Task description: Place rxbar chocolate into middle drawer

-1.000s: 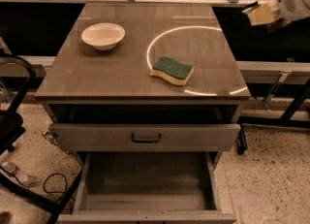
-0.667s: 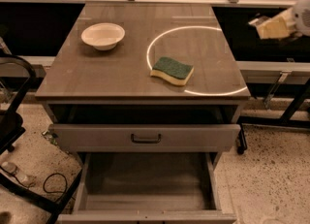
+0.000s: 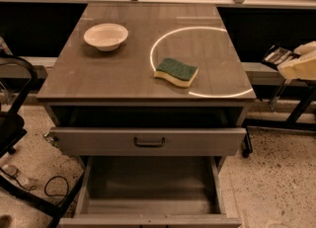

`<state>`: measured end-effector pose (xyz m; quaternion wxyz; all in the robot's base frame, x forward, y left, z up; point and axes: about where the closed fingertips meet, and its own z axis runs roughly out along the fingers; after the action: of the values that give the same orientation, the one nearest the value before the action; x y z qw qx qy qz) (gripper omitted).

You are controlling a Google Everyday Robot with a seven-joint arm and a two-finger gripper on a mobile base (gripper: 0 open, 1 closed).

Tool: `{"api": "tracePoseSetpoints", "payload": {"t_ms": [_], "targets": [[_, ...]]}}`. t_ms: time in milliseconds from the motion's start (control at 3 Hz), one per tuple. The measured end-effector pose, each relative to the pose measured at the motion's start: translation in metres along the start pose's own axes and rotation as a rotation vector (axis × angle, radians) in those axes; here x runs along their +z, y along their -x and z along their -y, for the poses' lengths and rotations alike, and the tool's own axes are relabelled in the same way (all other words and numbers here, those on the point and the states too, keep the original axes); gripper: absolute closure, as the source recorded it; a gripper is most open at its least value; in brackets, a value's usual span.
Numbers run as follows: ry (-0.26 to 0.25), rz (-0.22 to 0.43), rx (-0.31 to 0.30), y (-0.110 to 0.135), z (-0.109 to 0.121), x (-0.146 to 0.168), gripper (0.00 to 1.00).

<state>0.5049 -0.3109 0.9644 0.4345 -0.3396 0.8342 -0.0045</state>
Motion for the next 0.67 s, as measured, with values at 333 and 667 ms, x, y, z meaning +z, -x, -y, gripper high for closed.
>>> {"api": "tracePoseSetpoints", "payload": {"t_ms": [333, 667], "targets": [[0.0, 0.0, 0.0, 0.0, 0.0, 0.0, 1.0], [-0.002, 0.0, 0.006, -0.0081, -0.0097, 0.0023, 1.0]]}}
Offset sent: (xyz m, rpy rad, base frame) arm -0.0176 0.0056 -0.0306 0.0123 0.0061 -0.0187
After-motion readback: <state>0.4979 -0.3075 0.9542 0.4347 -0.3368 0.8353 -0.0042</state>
